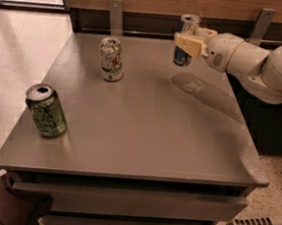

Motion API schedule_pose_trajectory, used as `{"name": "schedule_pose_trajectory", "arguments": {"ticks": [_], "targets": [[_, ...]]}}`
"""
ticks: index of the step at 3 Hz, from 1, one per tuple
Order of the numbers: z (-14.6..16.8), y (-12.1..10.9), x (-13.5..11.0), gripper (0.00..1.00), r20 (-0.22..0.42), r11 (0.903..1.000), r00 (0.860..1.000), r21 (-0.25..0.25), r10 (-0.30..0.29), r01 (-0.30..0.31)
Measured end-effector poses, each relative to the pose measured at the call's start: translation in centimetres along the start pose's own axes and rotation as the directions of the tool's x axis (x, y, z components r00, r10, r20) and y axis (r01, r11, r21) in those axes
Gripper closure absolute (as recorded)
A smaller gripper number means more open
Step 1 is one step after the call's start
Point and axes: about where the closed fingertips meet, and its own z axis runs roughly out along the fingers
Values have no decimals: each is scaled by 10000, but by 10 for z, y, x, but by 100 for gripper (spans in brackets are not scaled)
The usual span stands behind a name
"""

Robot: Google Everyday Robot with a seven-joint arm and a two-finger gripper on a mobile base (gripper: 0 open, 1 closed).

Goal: Move redbull can near green can

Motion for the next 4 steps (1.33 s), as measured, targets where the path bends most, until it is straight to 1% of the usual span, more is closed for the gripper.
{"name": "schedule_pose_trajectory", "arguments": {"ticks": [1, 2, 3, 4], "targets": [[-20, 59, 2, 100, -10, 9983, 10000, -589, 24, -25], [-31, 107, 14, 100, -284, 9943, 9996, -1063, 66, -96], [-30, 159, 28, 100, -504, 9878, 9987, -1547, 79, -157], [-20, 208, 41, 100, -491, 9772, 9986, -2101, 203, -302]]}}
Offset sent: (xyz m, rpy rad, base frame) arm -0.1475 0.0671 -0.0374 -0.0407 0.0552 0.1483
